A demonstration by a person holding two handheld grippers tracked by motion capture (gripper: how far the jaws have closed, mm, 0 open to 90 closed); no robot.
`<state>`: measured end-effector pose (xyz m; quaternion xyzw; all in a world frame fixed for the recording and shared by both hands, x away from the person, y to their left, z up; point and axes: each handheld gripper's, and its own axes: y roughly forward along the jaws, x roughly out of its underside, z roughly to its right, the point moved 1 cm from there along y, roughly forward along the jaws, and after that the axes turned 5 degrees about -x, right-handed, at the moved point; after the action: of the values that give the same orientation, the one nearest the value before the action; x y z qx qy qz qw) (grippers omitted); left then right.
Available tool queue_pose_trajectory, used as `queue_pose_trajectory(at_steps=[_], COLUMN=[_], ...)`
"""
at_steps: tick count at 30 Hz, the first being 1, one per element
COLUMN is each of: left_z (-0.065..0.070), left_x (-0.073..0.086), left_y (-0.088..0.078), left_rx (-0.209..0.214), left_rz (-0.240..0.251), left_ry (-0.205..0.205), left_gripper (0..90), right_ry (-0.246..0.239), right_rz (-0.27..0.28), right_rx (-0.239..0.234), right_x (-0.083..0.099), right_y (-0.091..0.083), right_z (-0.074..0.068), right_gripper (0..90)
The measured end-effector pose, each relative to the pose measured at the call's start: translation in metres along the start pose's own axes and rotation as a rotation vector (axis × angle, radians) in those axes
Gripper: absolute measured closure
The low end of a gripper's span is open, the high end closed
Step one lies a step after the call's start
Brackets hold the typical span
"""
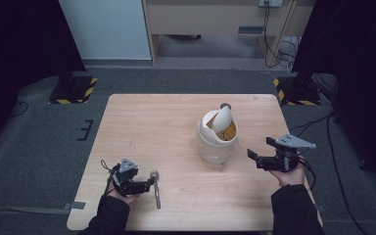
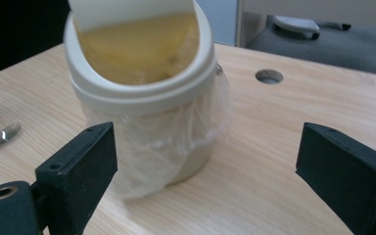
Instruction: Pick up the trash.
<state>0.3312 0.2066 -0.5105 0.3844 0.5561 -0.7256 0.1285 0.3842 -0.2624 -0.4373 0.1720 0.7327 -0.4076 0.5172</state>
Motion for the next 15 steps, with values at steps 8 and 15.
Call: queue_pose_trajectory(at_steps=[8, 15], left_z=[0.02, 0.026], left_x=[0.008, 0.01], left_y=[0.01, 0.014], left_rx=[-0.005, -0.026], left_rz=[-0.087, -0.121], left_ry=[0.045, 0.088], left_gripper=[22.0, 29.1], right_ry=[0.001, -0.001], right_rz=[-0.026, -0.035], right_rx=[0.023, 0.025], right_x=[0.008, 0.01], right_y=[0.001, 0.002], right_z=[0.004, 0.003], right_gripper=[8.3, 8.3])
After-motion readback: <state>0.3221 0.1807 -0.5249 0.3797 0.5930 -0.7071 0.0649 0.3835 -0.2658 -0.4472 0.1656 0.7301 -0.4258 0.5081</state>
